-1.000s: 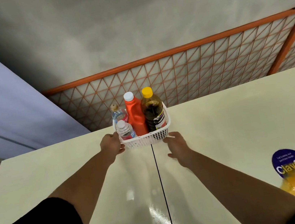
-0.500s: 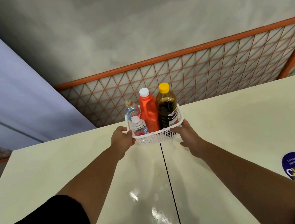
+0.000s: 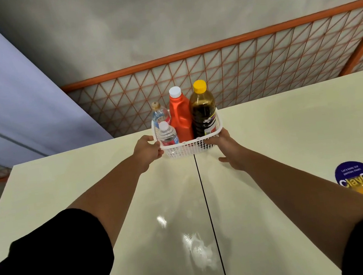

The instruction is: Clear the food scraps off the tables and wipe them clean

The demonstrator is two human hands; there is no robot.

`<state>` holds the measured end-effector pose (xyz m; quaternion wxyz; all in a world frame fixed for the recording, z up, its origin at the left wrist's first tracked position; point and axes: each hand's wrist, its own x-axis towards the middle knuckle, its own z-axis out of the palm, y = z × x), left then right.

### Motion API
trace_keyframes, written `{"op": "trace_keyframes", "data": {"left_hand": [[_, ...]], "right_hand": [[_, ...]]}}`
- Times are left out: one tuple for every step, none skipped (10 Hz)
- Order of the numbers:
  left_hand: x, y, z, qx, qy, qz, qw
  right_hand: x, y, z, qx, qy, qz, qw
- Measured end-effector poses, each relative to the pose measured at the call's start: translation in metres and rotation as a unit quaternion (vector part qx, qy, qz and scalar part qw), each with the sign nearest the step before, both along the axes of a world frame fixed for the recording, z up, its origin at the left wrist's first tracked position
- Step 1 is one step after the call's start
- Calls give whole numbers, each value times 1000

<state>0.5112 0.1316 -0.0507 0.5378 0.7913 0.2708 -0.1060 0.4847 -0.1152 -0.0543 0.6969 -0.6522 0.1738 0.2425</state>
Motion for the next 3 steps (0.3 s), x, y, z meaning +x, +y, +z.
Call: {"op": "trace_keyframes", "data": {"left_hand": [[-8, -4, 3, -9, 9, -4, 1000], [-27, -5, 4, -36, 63, -41, 997], [-42, -5, 1, -36, 98, -73, 992]], "right_hand": [[-3, -2, 3, -1, -9, 7, 1000], [-14, -2, 1, -32, -3, 14, 999], [-24, -3, -4, -56, 32, 38, 997]]}}
